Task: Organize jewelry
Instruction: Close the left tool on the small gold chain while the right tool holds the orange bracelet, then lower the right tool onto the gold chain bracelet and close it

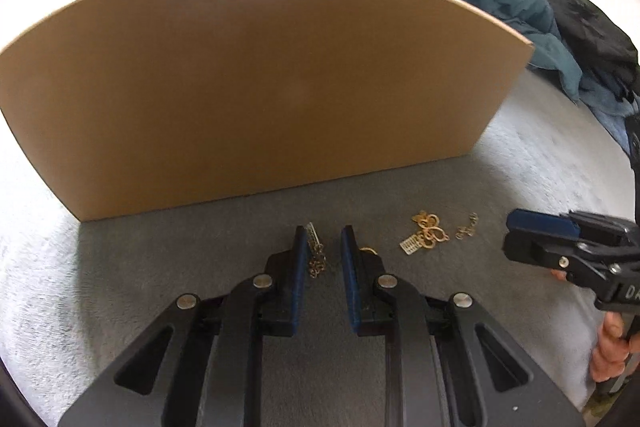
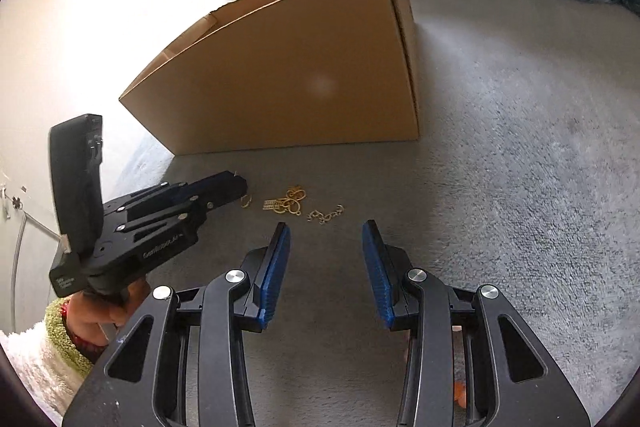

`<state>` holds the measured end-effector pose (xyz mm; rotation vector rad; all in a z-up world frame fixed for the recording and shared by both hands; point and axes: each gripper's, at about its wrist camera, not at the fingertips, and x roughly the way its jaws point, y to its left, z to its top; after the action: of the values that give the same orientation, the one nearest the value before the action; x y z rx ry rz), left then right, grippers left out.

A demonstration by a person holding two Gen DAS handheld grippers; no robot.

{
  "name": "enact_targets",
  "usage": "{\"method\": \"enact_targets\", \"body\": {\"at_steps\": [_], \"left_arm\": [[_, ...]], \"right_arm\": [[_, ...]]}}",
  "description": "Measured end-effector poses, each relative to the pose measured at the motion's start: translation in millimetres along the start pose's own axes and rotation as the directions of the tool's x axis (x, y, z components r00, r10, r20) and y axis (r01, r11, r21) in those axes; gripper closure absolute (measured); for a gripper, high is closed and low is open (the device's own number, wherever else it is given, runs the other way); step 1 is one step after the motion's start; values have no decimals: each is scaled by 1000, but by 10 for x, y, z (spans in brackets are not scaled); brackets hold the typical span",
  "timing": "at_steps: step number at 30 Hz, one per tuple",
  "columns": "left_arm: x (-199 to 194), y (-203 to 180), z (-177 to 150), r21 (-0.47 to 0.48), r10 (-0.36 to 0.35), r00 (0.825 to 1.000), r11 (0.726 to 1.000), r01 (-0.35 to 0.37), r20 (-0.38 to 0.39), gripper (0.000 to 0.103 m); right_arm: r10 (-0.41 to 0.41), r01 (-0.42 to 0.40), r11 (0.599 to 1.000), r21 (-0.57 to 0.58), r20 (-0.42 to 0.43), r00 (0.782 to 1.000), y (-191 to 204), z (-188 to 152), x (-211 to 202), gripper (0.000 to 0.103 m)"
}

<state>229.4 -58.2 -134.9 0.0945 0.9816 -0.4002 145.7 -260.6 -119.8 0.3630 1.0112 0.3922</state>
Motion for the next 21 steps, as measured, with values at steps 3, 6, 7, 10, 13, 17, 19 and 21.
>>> {"method": "enact_targets", "body": {"at_steps": [3,6,7,10,13,17,19,21], "left_arm": [[23,37,11,-24,-12,1000,1000,12,-4,89],[9,114,11,-60,-26,1000,998,26,7,98],[-7,158,13,-78,-38,999,996,39,13,99],[-83,260,6,-126,-70,997,989,75,44,99],[-171,335,1,-157,-86,994,983,95,64,100],[-363,405,-34,-156,-86,991,983,101,104,100],[-447,414,-58,-150,-74,991,985,91,115,100],[-495,423,-81,-148,-60,991,986,78,120,100]], "right_arm": [[2,-2,1000,8,-2,1000,-18,-6,11,65],[-1,1,1000,7,-7,1000,-9,-18,29,65],[-3,3,1000,4,-7,1000,0,-22,27,65],[-6,6,1000,-2,-3,1000,14,-27,13,65],[-10,10,1000,-4,7,1000,31,-24,-21,65],[-10,10,1000,-10,22,1000,31,-23,-82,65],[-14,15,1000,-24,30,999,58,-21,-98,65],[-19,20,999,-37,37,999,84,-17,-107,65]]}}
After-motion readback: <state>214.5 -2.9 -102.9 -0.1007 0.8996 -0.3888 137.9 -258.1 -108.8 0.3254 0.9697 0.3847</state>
